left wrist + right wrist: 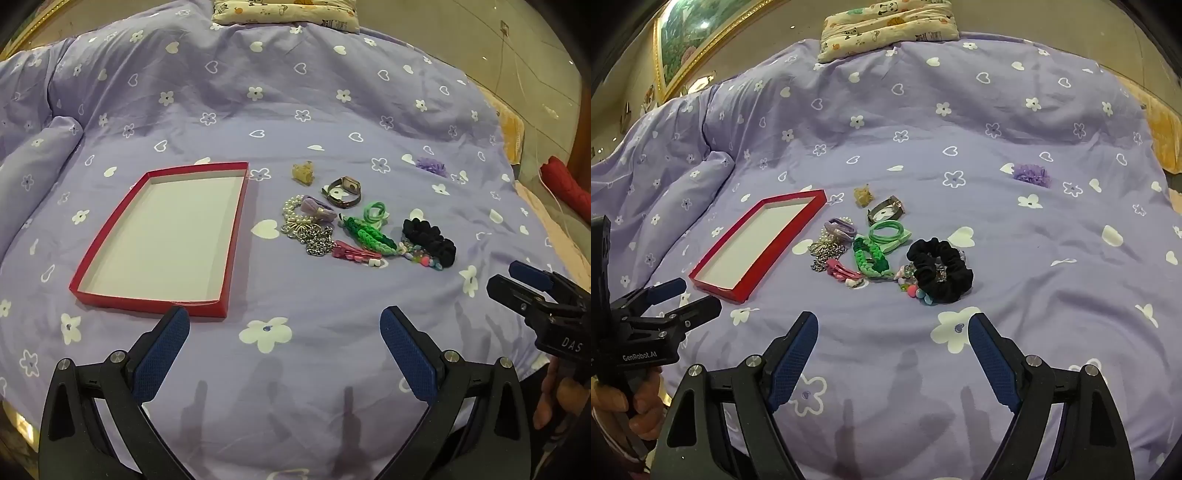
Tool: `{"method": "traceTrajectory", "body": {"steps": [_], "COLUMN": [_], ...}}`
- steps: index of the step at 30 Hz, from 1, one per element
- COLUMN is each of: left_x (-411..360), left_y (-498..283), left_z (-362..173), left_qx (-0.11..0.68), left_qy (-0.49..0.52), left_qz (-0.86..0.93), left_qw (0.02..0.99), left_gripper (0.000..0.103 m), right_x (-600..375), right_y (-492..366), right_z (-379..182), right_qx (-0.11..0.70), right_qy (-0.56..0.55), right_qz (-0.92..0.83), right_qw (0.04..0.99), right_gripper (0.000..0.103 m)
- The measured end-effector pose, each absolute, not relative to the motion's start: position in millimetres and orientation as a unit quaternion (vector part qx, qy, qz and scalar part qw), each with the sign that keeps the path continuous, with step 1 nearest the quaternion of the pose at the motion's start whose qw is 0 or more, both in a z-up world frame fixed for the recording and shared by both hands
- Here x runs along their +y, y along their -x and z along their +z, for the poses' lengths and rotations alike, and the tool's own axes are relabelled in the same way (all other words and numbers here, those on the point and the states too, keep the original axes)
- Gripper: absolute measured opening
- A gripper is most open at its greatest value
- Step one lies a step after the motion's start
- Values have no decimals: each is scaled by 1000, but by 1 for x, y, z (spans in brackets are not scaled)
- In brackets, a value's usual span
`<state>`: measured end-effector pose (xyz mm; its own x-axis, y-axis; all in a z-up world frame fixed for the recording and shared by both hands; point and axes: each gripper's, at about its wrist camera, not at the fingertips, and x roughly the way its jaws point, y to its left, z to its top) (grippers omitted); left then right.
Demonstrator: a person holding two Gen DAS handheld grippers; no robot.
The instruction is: Organize jewelry
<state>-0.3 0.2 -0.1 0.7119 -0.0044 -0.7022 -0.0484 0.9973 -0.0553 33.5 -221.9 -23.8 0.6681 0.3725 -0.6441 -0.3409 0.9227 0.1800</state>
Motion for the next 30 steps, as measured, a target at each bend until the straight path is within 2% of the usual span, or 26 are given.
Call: {"method": "traceTrajectory", "body": {"steps": [30], "left_x": [-6], "left_y": [4], "left_z": [9], "left_qx": [364], "left_qy": [24], "left_qz": [14], "left_qw": [931], "left_gripper": [103], "right_x": [-218], "right_y": [-27], "right_z": [-13], "right_qx": [343], "right_qy": [-17], "right_qz": [205], "right_qw": [916], "right_gripper": [85]}}
